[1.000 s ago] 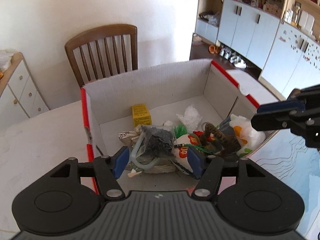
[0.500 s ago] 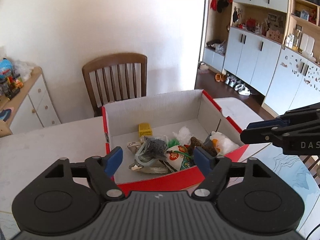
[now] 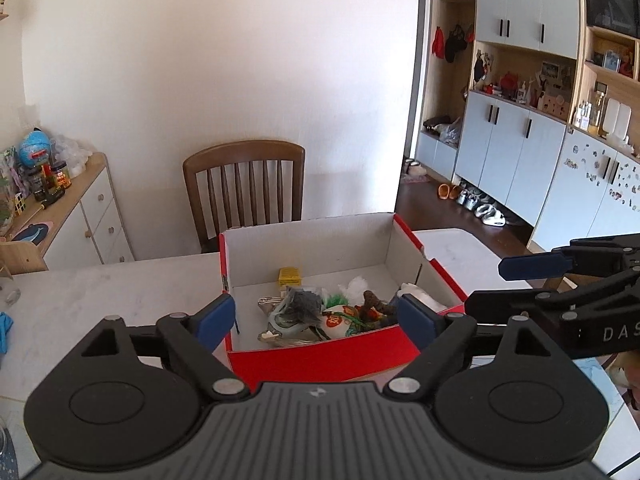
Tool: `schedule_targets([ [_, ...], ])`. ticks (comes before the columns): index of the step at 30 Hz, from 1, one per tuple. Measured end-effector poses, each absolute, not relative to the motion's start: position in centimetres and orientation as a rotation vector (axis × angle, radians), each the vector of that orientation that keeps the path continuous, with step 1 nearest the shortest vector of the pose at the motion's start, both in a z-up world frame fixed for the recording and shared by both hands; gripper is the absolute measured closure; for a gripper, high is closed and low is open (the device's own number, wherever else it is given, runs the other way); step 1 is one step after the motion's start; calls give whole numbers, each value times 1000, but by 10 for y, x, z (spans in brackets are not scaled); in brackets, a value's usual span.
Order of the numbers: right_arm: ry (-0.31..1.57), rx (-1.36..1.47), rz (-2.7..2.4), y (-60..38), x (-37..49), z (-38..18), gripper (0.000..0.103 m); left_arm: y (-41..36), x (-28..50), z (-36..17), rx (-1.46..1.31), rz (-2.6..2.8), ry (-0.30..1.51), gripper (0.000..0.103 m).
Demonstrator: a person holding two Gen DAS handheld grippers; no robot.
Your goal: Organize objects
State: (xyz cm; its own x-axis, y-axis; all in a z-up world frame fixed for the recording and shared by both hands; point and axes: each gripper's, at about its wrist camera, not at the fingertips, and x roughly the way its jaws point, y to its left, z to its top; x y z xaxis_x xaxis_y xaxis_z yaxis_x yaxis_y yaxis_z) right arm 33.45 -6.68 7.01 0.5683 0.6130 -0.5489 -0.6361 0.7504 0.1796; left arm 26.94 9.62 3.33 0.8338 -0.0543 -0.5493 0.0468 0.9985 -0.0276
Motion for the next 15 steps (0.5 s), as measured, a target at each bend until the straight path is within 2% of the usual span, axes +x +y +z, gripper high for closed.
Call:
schedule_targets([
  [4,604,-36,742,-72,323,73,24,95,259,35,-42,-61,572,9],
  [6,593,-35,746,-75,318,74,17,92,254,35,-35,-58,566,5],
  [9,571,-27,746,-80,311,75,3,88,247,34,-38,-61,559,4],
  [15,570,-8,734,-89,302,72,1,84,238,31,-54,-58,555,1],
])
